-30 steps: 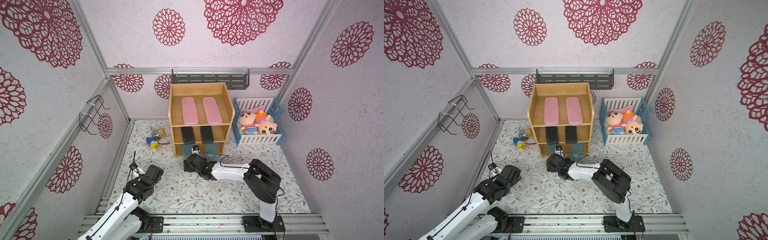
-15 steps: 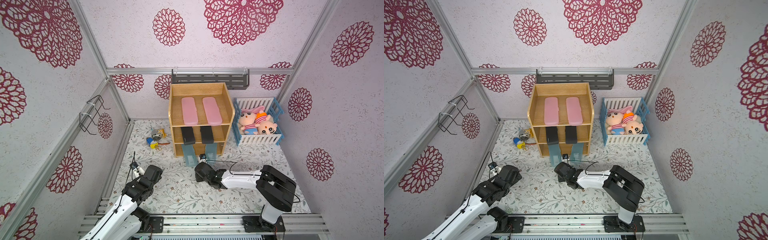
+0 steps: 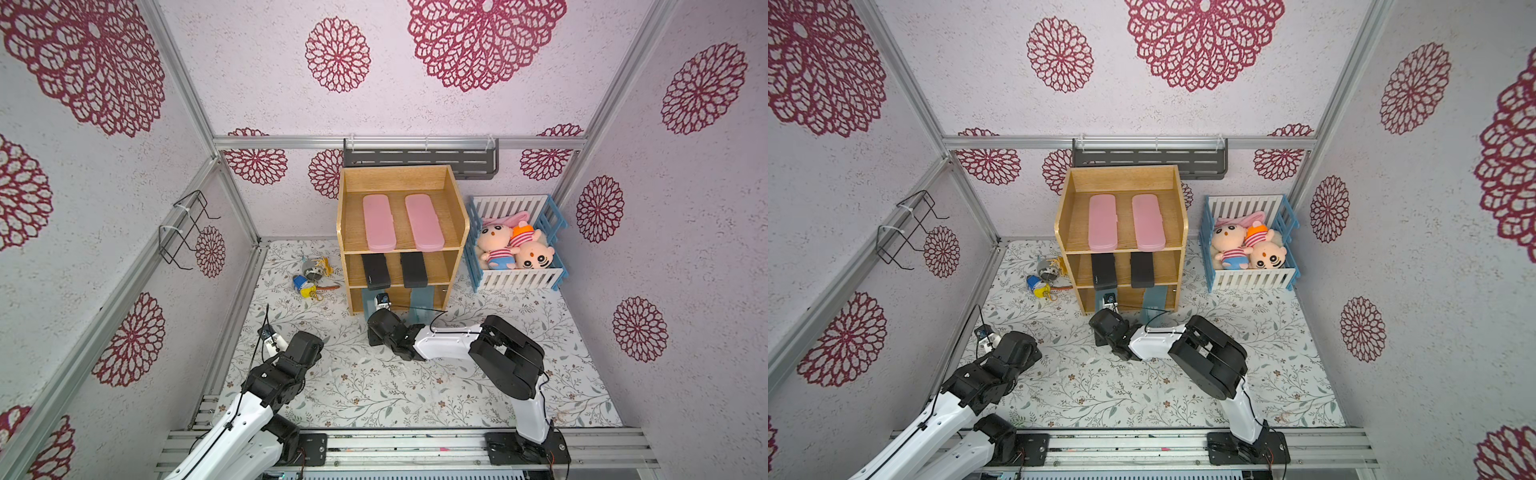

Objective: Place the pencil cases on the shelf according to color
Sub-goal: Place the pencil case on the shelf, then reset both arms

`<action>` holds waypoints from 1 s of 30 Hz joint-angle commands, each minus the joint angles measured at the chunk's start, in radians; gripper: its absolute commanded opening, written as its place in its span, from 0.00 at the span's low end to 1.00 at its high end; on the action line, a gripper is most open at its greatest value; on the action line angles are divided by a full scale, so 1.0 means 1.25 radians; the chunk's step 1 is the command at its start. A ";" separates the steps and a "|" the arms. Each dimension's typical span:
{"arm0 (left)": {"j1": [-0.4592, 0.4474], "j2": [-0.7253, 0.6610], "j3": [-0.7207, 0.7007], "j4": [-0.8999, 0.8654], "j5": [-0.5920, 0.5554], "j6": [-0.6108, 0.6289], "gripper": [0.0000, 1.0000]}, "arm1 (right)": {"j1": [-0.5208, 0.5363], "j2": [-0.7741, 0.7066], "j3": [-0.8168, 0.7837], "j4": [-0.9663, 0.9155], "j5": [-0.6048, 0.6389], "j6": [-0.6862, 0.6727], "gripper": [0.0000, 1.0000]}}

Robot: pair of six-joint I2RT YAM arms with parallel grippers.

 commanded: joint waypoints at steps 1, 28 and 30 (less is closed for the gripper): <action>0.008 -0.015 0.030 -0.026 -0.039 0.016 0.97 | 0.004 -0.026 -0.021 0.034 -0.001 -0.010 0.37; 0.406 0.226 -0.186 1.084 -0.037 0.659 0.97 | -0.496 -0.739 -0.769 0.628 0.257 -0.510 0.99; 0.420 0.309 -0.187 1.154 -0.027 0.663 0.97 | -0.545 -0.690 -0.809 0.739 0.248 -0.493 0.99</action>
